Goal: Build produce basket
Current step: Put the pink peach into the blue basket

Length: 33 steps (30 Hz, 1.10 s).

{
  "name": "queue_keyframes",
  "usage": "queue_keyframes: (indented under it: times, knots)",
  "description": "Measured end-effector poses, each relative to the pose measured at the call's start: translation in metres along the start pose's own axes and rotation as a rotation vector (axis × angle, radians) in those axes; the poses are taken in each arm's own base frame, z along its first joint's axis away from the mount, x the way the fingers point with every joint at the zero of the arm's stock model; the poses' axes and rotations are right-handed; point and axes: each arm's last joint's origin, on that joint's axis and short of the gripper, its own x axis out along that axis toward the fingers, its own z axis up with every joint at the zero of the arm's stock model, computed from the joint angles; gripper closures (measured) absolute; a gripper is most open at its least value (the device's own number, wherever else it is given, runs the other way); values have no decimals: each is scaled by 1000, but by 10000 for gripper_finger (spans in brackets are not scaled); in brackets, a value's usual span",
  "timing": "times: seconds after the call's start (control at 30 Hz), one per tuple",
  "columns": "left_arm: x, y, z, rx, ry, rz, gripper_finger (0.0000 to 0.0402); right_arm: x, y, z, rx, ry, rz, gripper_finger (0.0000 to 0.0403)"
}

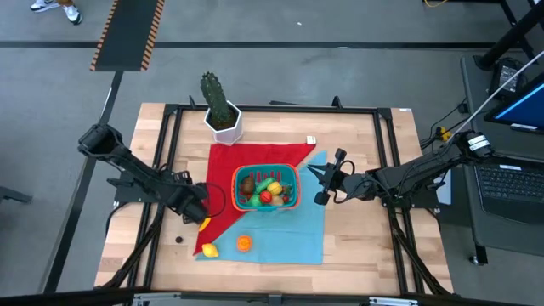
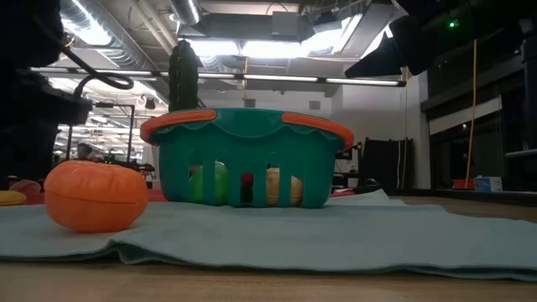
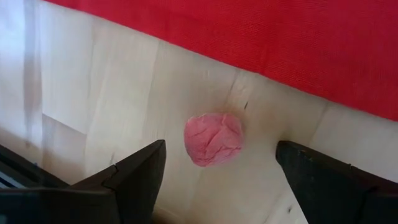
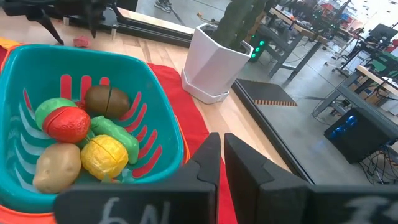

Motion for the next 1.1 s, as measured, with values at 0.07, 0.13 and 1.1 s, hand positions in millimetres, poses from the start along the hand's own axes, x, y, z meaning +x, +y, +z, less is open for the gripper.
queue_keyframes:
  times: [0.07, 0.13, 1.1]
  knots:
    - [1, 2, 2, -18, 15, -12, 93, 0, 0, 0, 0, 0, 0, 377]
    - [2, 3, 5, -41, 35, -28, 101, 0, 0, 0, 0, 0, 0, 377]
    - [4, 0, 18, -150, -24, -114, 342, 0, 0, 0, 0, 0, 0, 377]
